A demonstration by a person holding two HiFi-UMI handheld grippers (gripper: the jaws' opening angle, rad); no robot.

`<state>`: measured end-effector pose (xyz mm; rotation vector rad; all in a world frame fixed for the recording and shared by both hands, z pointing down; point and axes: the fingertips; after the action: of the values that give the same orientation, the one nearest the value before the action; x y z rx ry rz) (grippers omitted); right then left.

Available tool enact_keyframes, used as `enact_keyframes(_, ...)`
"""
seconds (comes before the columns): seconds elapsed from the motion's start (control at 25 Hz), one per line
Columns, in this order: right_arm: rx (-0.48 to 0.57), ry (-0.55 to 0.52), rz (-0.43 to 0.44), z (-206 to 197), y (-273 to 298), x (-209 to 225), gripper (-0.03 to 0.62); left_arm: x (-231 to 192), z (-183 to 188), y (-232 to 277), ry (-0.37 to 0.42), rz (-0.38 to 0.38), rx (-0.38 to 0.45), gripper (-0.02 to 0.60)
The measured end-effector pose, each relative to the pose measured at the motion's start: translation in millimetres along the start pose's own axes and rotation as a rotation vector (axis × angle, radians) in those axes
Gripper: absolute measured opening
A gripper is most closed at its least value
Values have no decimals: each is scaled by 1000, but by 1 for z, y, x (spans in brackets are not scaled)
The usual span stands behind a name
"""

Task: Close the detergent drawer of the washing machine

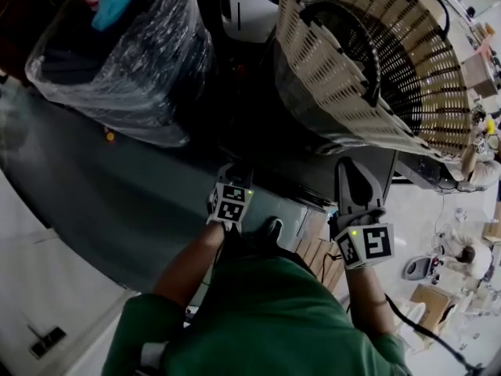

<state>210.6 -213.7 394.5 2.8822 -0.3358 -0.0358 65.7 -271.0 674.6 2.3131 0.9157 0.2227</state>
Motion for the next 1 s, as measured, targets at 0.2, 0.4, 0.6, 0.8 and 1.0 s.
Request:
enact_keyframes(0.2, 6, 11, 5, -2, -17, -2, 41, -10, 14, -47, -88, 41, 59, 112)
enact_keyframes(0.4, 24, 9, 6, 1, -36, 2, 40, -16, 85, -100, -97, 88, 248, 112)
enact_keyframes(0.6, 95, 23, 30, 21, -62, 5, 38, 11, 187, -169, -41, 109, 468, 112)
enact_keyframes(0.8, 166, 0, 77, 50, -64, -15, 35, 26, 236, -223, 34, 104, 584, 112)
enact_keyframes(1.0, 232, -29, 120, 77, -76, -25, 35, 51, 262, -267, 61, 96, 674, 112)
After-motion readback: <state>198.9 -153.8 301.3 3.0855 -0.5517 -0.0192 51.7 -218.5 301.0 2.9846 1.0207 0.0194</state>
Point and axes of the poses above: the fingertips, and each gripper's own axes: y forward along the fingers, x to its right, z out of its top, and after that the axes turned 7 degrees about z, right-handed
